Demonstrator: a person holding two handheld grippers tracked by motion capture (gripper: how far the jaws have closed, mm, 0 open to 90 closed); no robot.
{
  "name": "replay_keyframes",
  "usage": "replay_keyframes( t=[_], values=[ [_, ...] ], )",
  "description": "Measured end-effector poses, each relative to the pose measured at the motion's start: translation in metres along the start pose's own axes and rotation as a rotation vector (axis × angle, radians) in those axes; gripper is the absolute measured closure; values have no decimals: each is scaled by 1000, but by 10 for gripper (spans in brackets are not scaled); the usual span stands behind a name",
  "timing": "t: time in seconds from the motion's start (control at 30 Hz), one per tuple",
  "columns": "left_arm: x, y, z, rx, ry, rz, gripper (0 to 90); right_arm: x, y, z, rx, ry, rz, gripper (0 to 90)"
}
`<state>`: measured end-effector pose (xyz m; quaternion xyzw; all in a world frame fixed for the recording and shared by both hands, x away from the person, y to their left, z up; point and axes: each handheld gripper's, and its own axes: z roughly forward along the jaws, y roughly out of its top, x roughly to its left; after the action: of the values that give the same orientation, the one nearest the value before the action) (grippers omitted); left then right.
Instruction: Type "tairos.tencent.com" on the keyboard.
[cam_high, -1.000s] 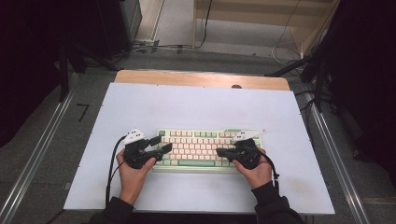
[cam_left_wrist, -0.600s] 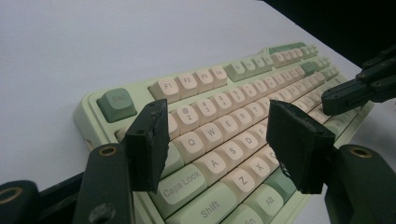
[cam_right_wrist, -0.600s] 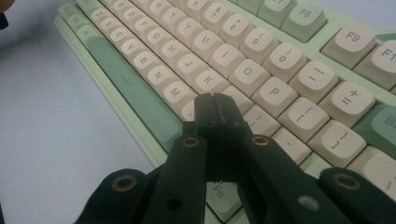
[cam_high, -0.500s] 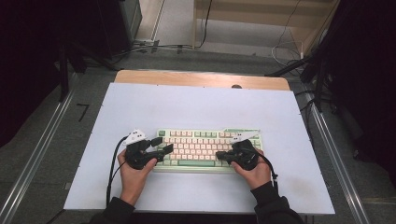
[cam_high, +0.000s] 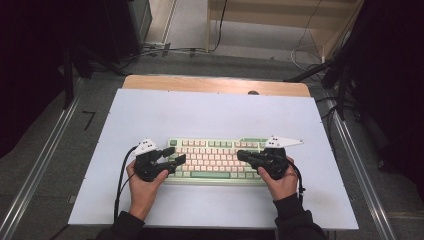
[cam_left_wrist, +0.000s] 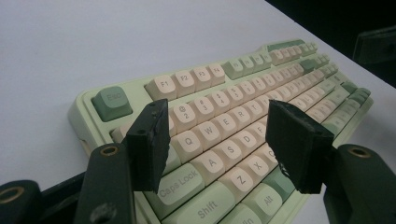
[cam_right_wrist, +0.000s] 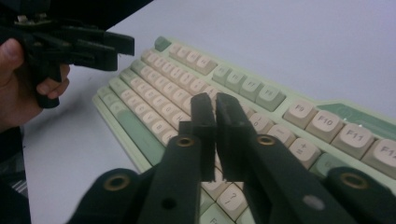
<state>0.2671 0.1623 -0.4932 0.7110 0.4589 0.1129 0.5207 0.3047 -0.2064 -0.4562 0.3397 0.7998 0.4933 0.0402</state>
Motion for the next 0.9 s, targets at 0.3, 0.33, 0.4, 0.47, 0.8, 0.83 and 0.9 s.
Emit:
replay_keyframes(
  t=[0.3, 0.33, 0.4, 0.47, 0.8, 0.83, 0.9],
  values=[
    [0, 0, 1, 2, -2, 2, 407, -6, 0, 1, 1, -107, 45, 403],
    [0, 0, 1, 3, -3, 2, 406, -7, 0, 1, -1, -106, 54, 396],
    [-1, 0, 1, 4, -3, 1, 406, -8, 0, 1, 8, -119, 60, 366],
    [-1, 0, 1, 4, -5, 2, 406, -9, 0, 1, 8, -131, 59, 361],
    [-2, -1, 2, 5, -8, 4, 406, -10, 0, 0, 1, -159, 57, 318],
    [-2, -1, 2, 6, -9, 5, 406, -10, 0, 0, -3, -159, 57, 319],
    [-2, -1, 3, 5, -12, 6, 406, -10, 0, -1, -8, -155, 62, 318]
  ],
)
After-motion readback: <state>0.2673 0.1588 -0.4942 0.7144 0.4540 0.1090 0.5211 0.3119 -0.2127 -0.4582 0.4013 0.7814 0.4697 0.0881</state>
